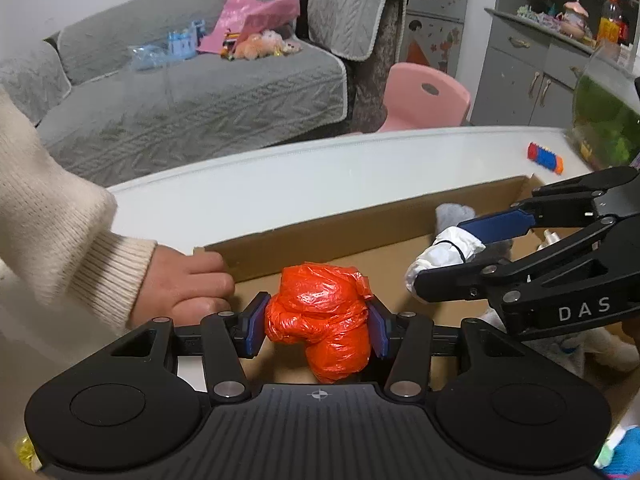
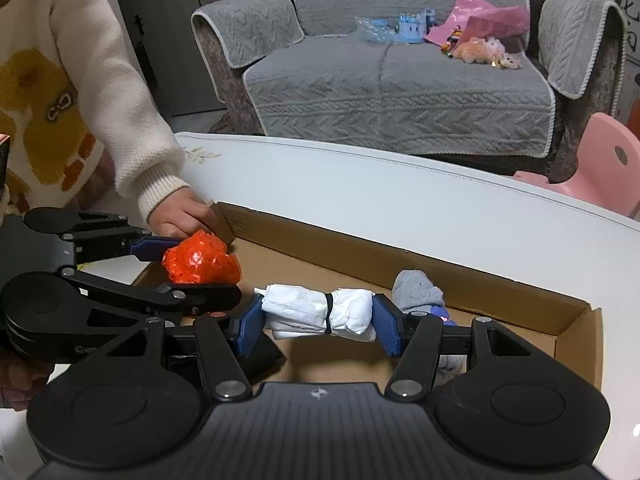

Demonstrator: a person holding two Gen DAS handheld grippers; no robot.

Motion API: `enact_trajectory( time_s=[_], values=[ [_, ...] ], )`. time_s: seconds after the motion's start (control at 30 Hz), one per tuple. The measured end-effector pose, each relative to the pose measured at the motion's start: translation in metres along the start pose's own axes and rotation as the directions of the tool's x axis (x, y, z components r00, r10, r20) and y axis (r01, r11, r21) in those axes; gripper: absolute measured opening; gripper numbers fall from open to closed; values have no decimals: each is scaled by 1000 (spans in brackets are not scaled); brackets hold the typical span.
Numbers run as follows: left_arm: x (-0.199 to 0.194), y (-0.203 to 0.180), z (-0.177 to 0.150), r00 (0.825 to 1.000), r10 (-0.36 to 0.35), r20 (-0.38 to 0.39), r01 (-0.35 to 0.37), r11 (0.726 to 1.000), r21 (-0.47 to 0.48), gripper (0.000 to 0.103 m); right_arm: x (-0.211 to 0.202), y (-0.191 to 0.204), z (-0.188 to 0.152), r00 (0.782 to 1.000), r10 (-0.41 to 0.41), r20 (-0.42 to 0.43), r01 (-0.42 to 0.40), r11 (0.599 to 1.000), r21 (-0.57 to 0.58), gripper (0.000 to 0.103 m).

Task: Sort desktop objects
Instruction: 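Lower both held items into the cardboard box and open both grippers, then grasp the light blue knit sock with the left gripper while the right grasps the blue pink-striped sock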

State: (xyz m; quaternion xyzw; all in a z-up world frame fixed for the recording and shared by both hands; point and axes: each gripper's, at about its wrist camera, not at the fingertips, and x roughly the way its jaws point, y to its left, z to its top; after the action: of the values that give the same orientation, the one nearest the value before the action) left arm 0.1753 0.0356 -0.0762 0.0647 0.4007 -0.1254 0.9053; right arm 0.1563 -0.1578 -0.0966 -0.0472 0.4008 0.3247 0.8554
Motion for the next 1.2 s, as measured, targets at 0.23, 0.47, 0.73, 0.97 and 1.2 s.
enact_trajectory(
  time_s=[0.23, 0.47, 0.73, 0.97, 1.2],
  values=[
    [4, 8, -3, 1000, 15, -13, -16, 999, -29, 73, 7, 4, -1, 999, -37, -10, 36, 999, -12, 56],
    [-13, 6, -6, 1000, 5, 28, -4, 1000, -23, 81, -6, 4, -2, 999, -42, 20, 42, 999, 4, 60],
    [-42, 3, 0, 996, 1, 84, 2, 999, -34, 85, -19, 8, 8, 997, -42, 58, 43, 999, -11, 66],
    [-111, 0, -39, 981, -43, 188, 46, 999, -10, 94, -86, 27, -35, 993, -5, 116, 19, 992, -121, 73],
    [-166, -15, -119, 972, -123, 199, 121, 992, 21, 98, -144, 39, -121, 993, 24, 114, -10, 992, -122, 78]
  ],
)
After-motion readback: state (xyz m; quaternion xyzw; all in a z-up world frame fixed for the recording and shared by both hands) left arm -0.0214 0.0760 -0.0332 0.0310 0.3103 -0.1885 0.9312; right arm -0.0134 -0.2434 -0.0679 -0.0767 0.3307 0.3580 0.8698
